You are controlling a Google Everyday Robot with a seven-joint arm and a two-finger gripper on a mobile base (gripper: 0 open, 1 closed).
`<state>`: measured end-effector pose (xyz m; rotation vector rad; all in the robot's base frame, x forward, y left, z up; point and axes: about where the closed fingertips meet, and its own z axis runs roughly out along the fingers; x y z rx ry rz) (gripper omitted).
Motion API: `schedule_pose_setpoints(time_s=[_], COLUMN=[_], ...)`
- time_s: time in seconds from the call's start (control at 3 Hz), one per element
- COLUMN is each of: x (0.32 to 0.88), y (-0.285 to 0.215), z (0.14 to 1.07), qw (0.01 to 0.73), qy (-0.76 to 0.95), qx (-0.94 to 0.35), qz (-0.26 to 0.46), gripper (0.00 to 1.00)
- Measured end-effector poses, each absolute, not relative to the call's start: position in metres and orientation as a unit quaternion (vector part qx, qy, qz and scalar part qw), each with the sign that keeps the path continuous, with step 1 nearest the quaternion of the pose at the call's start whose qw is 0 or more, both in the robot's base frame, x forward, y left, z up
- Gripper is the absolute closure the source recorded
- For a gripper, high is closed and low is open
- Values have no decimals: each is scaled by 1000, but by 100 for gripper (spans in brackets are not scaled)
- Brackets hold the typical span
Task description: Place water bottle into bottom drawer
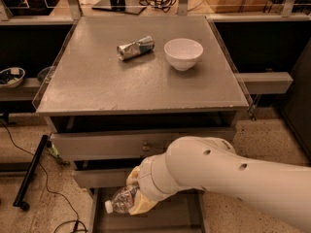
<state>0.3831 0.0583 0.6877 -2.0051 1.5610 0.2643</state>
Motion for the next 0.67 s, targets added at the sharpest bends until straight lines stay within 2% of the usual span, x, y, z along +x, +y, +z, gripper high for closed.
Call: schedule_pose_setpoints(time_s=[0.67], x=[377], y=[63], z=[675], qw=[283], qy=[594], qx=[-745], qz=[110], gripper=[100])
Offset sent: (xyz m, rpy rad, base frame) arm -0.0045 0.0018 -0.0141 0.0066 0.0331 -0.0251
